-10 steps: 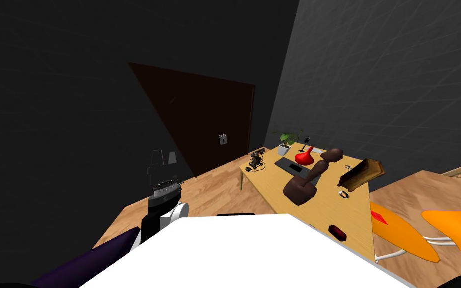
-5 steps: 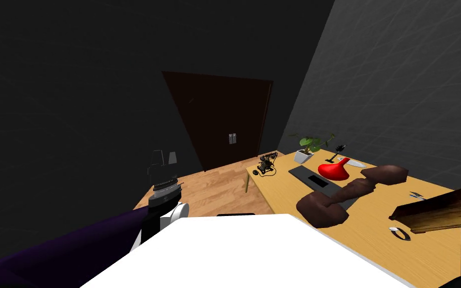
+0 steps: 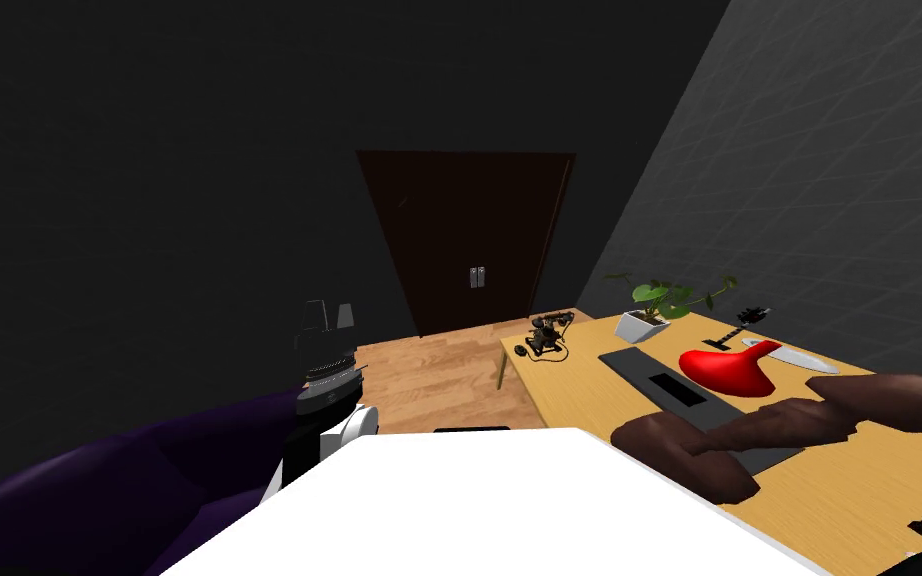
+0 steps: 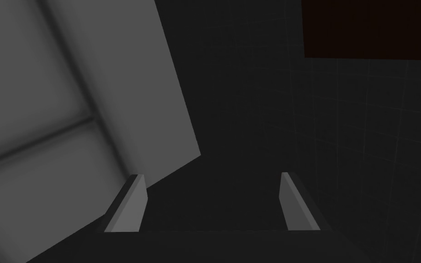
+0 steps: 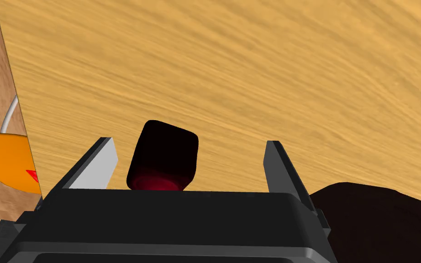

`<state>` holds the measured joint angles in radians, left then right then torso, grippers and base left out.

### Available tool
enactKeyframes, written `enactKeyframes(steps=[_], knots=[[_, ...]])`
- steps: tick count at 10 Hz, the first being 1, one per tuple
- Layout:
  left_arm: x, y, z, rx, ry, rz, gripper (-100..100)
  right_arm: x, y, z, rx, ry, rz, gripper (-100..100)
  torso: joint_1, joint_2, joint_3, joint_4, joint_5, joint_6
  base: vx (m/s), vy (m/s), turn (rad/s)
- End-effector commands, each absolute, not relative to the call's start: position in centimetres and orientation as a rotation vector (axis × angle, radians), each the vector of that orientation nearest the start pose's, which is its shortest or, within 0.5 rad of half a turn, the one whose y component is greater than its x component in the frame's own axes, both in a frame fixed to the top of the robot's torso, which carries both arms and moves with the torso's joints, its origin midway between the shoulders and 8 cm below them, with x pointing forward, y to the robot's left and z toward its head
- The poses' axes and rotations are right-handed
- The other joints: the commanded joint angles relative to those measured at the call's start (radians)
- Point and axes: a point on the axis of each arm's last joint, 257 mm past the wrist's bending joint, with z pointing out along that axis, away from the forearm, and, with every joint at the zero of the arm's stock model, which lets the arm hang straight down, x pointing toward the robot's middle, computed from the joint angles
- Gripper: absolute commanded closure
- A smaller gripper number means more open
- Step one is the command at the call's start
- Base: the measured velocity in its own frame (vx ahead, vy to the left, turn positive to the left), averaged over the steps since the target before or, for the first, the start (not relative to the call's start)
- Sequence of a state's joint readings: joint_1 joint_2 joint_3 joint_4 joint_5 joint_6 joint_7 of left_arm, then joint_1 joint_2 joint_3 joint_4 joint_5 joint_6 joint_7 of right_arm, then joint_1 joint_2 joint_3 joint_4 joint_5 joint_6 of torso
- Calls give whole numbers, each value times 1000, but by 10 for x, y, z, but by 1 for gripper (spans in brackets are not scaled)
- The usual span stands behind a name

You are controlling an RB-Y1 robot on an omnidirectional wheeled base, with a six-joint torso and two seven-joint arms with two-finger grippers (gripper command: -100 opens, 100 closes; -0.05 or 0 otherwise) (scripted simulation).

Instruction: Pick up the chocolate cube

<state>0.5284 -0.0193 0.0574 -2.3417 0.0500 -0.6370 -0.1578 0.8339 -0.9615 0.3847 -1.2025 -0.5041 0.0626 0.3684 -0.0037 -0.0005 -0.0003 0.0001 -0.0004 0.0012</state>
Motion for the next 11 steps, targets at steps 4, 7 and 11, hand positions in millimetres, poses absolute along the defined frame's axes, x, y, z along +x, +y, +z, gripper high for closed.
enactKeyframes(steps=[4, 7, 11], knots=[[298, 299, 67, -502, 480, -1146, 0, -105, -592, -517, 1331, 2591, -328, 0, 2, 0, 0, 0, 0, 1, 3, -39, 126], [298, 299, 67, -502, 480, -1146, 0, -106, -582, -534, 1351, 2581, -330, -100, 2, 1, 1, 0, 0, 1, -19, -38, 53], [298, 299, 67, -502, 480, -1146, 0, -108, -582, -535, 1355, 2581, -335, 100, 5, 0, 0, 1, 0, 0, -9, -19, 13]])
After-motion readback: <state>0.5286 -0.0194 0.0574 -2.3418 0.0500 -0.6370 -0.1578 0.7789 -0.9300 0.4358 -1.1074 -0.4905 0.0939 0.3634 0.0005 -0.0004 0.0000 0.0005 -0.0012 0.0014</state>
